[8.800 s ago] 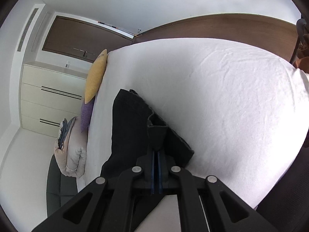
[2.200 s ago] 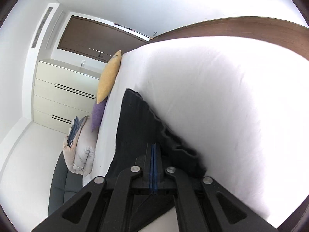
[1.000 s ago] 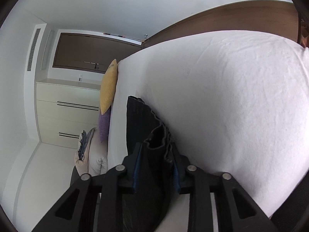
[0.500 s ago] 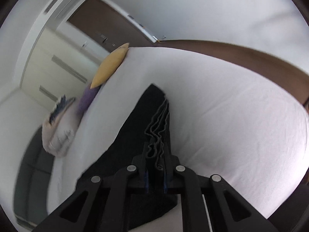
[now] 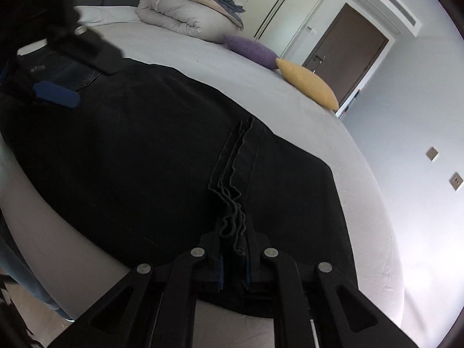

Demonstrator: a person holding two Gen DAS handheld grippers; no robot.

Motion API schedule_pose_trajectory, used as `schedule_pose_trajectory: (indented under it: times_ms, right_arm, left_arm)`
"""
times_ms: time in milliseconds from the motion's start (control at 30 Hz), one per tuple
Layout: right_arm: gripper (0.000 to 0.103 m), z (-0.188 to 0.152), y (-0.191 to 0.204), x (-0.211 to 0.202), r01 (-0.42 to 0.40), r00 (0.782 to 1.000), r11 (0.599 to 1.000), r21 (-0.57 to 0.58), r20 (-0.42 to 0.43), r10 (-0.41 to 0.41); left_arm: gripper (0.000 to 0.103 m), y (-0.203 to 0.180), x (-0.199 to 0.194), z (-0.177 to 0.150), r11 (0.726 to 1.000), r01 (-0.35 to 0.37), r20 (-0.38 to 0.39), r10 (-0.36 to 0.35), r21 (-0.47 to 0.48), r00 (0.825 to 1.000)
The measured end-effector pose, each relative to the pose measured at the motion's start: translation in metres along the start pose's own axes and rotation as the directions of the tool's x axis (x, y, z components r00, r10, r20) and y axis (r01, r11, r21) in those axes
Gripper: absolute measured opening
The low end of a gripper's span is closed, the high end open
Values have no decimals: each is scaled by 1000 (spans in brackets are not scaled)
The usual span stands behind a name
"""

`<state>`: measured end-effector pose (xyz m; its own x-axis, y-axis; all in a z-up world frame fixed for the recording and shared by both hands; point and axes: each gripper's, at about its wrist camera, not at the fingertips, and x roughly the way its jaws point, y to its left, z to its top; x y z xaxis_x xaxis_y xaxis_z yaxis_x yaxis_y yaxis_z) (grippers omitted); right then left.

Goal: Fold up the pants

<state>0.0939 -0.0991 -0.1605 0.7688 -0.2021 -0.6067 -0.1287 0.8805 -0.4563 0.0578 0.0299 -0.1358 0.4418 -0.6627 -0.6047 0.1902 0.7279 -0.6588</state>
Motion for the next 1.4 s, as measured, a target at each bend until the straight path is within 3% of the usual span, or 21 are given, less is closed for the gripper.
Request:
schedule_pose_trajectory:
  times_ms: [267, 500, 567, 633, 733, 833, 1133, 1400]
  right_arm:
    - [11, 10, 12, -26, 99, 993, 993, -57, 76, -94]
    - [11, 18, 29, -59, 86, 989, 994, -62, 128, -77]
    - [11, 22, 36, -62, 69, 988, 994, -80, 143, -57]
    - [11, 25, 46, -65, 52, 987, 993, -103, 155, -35]
    - [11, 26, 65, -73, 29, 986, 989, -142, 166, -5]
    - [11, 25, 80, -79, 13, 984, 983, -182, 176, 20]
    - [11, 41, 115, -82, -61, 974, 957, -283, 191, 119]
    - [12, 53, 125, -60, -140, 968, 932, -335, 150, 200]
  left_arm:
    - [95, -39, 45, 25, 990, 140, -134, -143, -29, 981]
    - [92, -44, 71, 41, 996, 83, -209, -86, -26, 974]
    - [76, -37, 69, 42, 997, 76, -214, -80, -25, 974]
    - [35, -29, 66, 40, 997, 72, -238, -74, -20, 968]
    - [20, -17, 57, 42, 998, 56, -232, -59, -17, 971]
    - [12, -5, 42, 48, 999, 45, -226, -42, 5, 973]
    - [9, 25, 6, 84, 983, -57, -222, 96, 177, 970]
    - [9, 76, -7, 116, 978, -129, -209, 162, 166, 964]
